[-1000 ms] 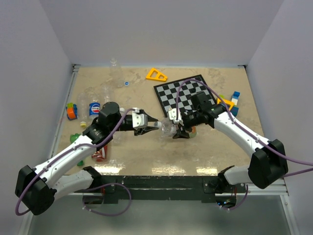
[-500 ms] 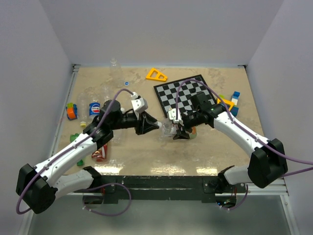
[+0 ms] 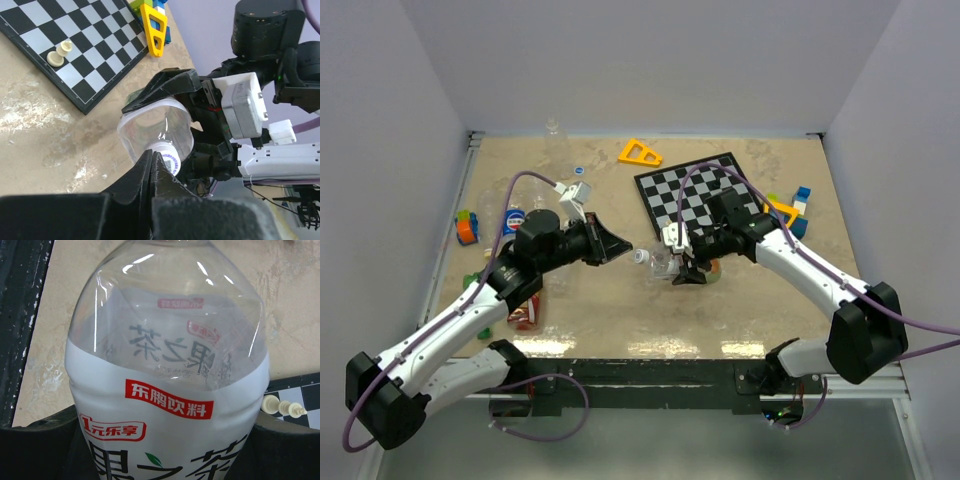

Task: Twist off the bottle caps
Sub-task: Unscrew the bottle cap from the plastic bottle.

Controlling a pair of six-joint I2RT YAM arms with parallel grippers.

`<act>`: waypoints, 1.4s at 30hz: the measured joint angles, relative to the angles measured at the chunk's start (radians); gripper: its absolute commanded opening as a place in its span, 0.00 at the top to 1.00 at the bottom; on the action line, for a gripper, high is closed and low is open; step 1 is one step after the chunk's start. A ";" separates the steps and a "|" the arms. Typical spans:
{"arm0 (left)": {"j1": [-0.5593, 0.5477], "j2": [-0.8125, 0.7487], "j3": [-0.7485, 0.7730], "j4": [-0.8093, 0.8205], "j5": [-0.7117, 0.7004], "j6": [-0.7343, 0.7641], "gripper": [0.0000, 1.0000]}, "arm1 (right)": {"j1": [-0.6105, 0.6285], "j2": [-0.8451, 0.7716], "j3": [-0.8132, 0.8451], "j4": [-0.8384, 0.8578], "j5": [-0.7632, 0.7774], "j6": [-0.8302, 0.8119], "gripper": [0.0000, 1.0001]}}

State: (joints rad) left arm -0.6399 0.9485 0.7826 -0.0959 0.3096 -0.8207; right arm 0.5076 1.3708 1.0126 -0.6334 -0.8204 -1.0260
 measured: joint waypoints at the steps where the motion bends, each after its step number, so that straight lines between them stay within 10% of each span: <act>1: 0.000 0.006 0.000 -0.002 -0.006 0.000 1.00 | 0.000 0.001 -0.001 -0.001 0.000 0.000 0.91; 10: 0.000 0.019 -0.002 0.008 -0.018 0.064 0.41 | 0.000 0.001 -0.002 -0.002 0.000 0.000 0.91; 20: 0.000 -0.029 -0.028 0.061 0.050 0.238 0.06 | 0.000 0.001 -0.002 -0.007 0.000 -0.008 0.91; 42: 0.000 -0.307 -0.119 0.068 0.204 0.793 0.00 | 0.000 0.001 -0.002 -0.017 0.000 -0.014 0.91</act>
State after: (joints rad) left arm -0.6399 0.6418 0.6632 -0.0280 0.5137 -0.0277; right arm 0.5076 1.3720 1.0107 -0.6506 -0.8200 -1.0405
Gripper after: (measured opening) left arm 0.997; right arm 0.678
